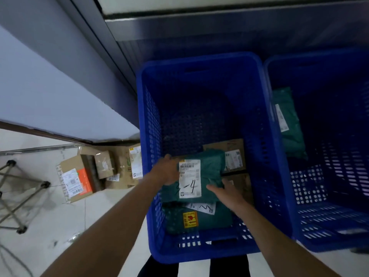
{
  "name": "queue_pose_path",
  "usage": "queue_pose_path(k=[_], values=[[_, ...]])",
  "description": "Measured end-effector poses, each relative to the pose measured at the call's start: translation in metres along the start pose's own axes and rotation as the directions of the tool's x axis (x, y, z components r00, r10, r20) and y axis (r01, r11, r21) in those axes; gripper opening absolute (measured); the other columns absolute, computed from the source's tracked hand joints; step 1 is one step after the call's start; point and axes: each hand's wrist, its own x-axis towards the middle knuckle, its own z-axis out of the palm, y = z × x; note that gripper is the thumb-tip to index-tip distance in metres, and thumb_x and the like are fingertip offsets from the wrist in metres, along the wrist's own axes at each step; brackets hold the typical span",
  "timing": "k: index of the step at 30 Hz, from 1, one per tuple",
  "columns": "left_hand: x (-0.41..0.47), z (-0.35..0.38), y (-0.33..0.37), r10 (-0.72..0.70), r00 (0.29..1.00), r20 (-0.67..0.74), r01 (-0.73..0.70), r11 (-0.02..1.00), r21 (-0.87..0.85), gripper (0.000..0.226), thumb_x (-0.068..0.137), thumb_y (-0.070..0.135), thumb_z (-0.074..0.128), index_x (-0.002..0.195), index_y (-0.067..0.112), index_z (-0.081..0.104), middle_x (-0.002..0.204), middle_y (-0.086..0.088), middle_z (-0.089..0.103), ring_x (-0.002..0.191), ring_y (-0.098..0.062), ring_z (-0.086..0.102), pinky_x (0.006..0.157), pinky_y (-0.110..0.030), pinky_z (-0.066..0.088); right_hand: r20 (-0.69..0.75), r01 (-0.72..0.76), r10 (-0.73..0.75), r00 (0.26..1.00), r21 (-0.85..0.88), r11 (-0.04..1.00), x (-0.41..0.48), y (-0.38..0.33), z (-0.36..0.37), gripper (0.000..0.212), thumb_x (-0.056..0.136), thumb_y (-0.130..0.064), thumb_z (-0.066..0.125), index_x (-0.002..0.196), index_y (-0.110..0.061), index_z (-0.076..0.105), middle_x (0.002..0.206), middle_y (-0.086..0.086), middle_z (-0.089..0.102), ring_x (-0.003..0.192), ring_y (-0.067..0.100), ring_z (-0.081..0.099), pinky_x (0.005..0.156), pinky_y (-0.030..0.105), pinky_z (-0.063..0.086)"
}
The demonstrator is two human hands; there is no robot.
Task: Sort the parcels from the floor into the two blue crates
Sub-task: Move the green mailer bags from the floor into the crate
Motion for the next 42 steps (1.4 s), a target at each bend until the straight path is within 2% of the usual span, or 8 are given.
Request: queue_pose_path(k=[5,8,11,18,26,31,38,42], values=[[0.008,0.042,-0.001,-0.044,0.999,-0.018,0.047,0.973,0.228,0.079,0.095,0.013,0.052,0.159,0.024,0.008,0.164,-0.018,0.004,0.146,-0.042,0.020,0.109,-0.054,0.040,-0.027,0.006,-0.011,1.000,-0.175,0.985,0.012,0.024,0.007,0.039,0.097,-0.036,0.060,0.134,-0.026,0.051,0.118,-0.007,0.060,0.099,0.011,0.057,0.078,0.024,0.046],[0.011,0.042,-0.001,-0.054,0.998,-0.044,0.065,0.950,0.304,0.078,0.095,0.012,0.055,0.159,0.022,0.012,0.161,-0.019,0.013,0.140,-0.042,0.031,0.102,-0.053,0.048,-0.084,0.009,-0.042,0.996,-0.361,0.933,0.023,0.038,0.010,0.049,0.096,-0.044,0.056,0.141,-0.026,0.046,0.134,-0.001,0.059,0.117,0.021,0.058,0.100,0.038,0.049],[0.010,0.041,0.002,-0.042,0.997,-0.064,0.063,0.919,0.388,0.073,0.095,0.009,0.052,0.158,0.019,0.015,0.152,-0.022,0.032,0.133,-0.039,0.041,0.094,-0.049,0.052,-0.137,0.007,-0.111,0.984,-0.600,0.800,0.034,0.051,0.017,0.058,0.101,-0.045,0.050,0.150,-0.020,0.034,0.147,0.008,0.049,0.127,0.030,0.051,0.105,0.042,0.044],[0.010,0.029,0.004,0.006,0.999,0.038,-0.024,0.866,0.499,0.061,0.093,0.015,0.058,0.149,0.014,0.034,0.133,-0.015,0.057,0.117,-0.033,0.060,0.089,-0.042,0.054,-0.119,0.011,-0.125,0.985,-0.677,0.736,0.042,0.061,0.017,0.061,0.104,-0.044,0.045,0.154,-0.015,0.025,0.149,0.012,0.048,0.127,0.032,0.054,0.101,0.042,0.047],[-0.011,0.026,0.009,-0.041,0.999,-0.006,0.038,0.854,0.520,0.079,0.094,0.023,0.055,0.156,0.004,0.011,0.148,-0.021,0.041,0.132,-0.037,0.045,0.100,-0.046,0.044,-0.169,-0.050,-0.066,0.983,-0.601,0.798,0.026,0.044,0.022,0.052,0.102,-0.038,0.044,0.147,-0.014,0.033,0.140,0.015,0.053,0.120,0.032,0.056,0.097,0.041,0.048],[-0.037,0.013,0.012,0.041,0.996,-0.081,-0.003,0.906,0.422,0.075,0.091,0.022,0.056,0.153,0.003,0.017,0.151,-0.020,0.036,0.136,-0.036,0.040,0.104,-0.050,0.043,-0.200,-0.085,-0.042,0.979,-0.586,0.806,-0.002,0.020,0.021,0.056,0.100,-0.039,0.047,0.147,-0.011,0.034,0.143,0.015,0.048,0.123,0.032,0.053,0.099,0.039,0.047],[-0.093,-0.016,0.020,0.080,0.989,-0.125,-0.075,0.996,0.048,0.065,0.092,0.039,0.060,0.145,0.010,0.036,0.141,-0.016,0.050,0.124,-0.034,0.052,0.097,-0.043,0.048,-0.208,-0.036,-0.096,0.973,-0.553,0.832,-0.074,-0.027,0.014,0.064,0.100,-0.042,0.049,0.152,-0.013,0.028,0.148,0.016,0.043,0.127,0.033,0.051,0.103,0.043,0.046],[-0.133,-0.032,0.023,0.095,0.981,-0.170,-0.100,0.995,-0.021,0.056,0.095,0.039,0.058,0.139,0.009,0.041,0.129,-0.015,0.058,0.112,-0.034,0.058,0.089,-0.041,0.051,-0.219,0.021,-0.169,0.961,-0.551,0.834,-0.112,-0.049,0.016,0.058,0.102,-0.042,0.047,0.149,-0.010,0.033,0.143,0.016,0.046,0.120,0.031,0.053,0.086,0.034,0.043]])
